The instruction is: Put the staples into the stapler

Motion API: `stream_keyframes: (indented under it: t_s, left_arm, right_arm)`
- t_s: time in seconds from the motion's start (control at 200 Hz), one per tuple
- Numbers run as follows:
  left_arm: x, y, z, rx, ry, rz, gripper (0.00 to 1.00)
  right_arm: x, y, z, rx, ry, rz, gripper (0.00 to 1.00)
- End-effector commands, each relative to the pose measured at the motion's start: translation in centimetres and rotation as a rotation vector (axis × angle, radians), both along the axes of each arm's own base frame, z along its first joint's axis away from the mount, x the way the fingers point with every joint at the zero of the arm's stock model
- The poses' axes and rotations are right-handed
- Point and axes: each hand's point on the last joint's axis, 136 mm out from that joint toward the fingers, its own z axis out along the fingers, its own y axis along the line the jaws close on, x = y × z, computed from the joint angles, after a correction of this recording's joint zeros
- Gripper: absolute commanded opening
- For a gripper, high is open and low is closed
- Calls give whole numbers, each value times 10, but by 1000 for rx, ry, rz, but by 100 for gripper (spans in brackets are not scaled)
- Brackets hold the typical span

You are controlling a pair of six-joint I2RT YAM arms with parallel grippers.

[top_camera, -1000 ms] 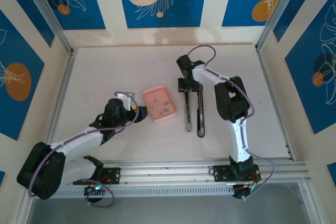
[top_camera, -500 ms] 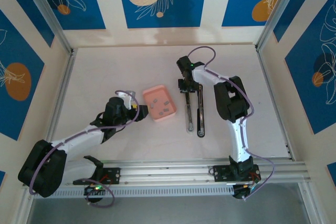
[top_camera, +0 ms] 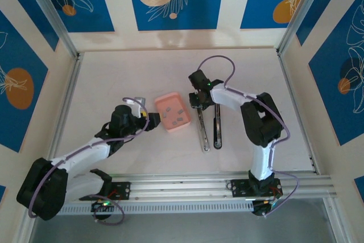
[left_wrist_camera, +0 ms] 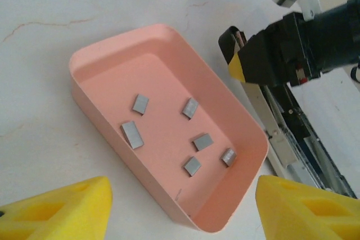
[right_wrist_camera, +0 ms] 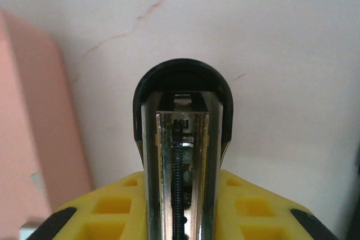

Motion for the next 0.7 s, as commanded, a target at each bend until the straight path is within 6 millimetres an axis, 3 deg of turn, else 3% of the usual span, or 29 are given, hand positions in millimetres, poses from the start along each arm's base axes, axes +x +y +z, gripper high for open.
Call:
stream_keyframes:
  t_s: [0.0,0.3,0.695]
  left_arm:
    - [-3,1,11,-33,-22,-13,69]
    - [-7,-2,22,-52,-65,-74,71]
    - [-14,-18,43,-9,-260,-275,69]
  right_arm:
    - [9,11,35,74,-153,18,19]
    - [-10,30,63,168,-365,152,17]
    - [-53,51,90,377,-600,403,14]
